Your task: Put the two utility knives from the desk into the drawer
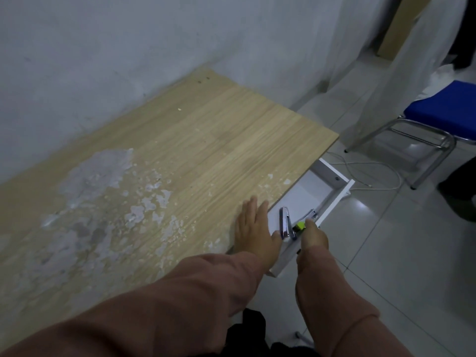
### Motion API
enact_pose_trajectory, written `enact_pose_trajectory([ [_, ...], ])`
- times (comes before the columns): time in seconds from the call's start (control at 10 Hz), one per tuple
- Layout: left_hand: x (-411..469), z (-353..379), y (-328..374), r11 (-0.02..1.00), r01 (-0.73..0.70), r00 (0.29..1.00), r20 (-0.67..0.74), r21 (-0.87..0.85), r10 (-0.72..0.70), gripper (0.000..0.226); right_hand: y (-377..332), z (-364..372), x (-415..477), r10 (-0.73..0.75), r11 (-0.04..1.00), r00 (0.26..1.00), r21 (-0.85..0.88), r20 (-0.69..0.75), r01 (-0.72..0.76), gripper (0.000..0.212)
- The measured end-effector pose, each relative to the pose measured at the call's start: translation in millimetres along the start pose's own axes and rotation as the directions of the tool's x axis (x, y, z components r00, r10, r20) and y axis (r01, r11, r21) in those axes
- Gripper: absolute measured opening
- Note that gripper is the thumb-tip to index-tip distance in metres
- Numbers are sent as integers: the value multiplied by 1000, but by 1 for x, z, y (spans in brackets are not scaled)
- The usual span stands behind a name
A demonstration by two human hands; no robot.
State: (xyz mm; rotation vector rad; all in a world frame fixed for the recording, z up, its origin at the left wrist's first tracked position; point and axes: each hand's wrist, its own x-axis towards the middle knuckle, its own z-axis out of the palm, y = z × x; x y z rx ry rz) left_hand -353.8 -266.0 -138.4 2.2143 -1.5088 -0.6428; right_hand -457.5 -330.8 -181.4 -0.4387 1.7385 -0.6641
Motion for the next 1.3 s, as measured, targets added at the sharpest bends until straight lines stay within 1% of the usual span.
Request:
enact_pose_trajectory([
  [0.1,3,-8,-11,992,108,990,82,59,-113,76,-5,9,-8,-2,999,1000,39,14,2,62],
  [0.2,6,-10,-20,990,126,982,136,57,-133,77,-12,23,-16,-25,995,998,96,66,18,60],
  [0.3,9,-11,-23,991,119,981,148,55,-126,79,-19,39,-23,-4,972,988,231,155,-32,65],
  [0.4,12,-12,-25,990,130,981,137,54,-136,79,-24,50,-22,-2,946,974,315,225,-71,73],
  [0.5,15,-15,-28,990,128,981,137,60,-135,79,-32,59,-25,-53,941,960,336,274,-44,70],
  [0.6,17,-17,-29,990,121,982,138,71,-130,77,-38,63,-28,-67,922,942,382,328,-67,65],
  [0.7,21,-21,-30,990,126,982,135,65,-134,77,-39,66,-29,-77,918,939,391,335,-64,66],
  [0.8,24,-25,-33,988,144,980,134,56,-150,77,-37,68,-30,-62,959,956,283,287,-23,68],
  [0.9,26,-34,-39,984,163,980,104,75,-170,74,-42,69,-40,-213,973,974,-77,80,219,60],
  [1.0,27,-49,-49,977,195,976,79,90,-202,73,-45,78,-59,-434,861,895,-245,99,445,55],
  [1.1,28,-73,-60,970,236,969,59,64,-239,73,-49,99,-84,-540,672,787,-411,297,616,57],
  [1.2,32,-101,-75,964,264,964,5,40,-265,72,-52,124,-106,-543,544,699,-439,464,715,57],
  [1.3,31,-130,-93,958,285,957,-70,27,-283,72,-53,151,-131,-564,426,606,-432,561,795,56],
])
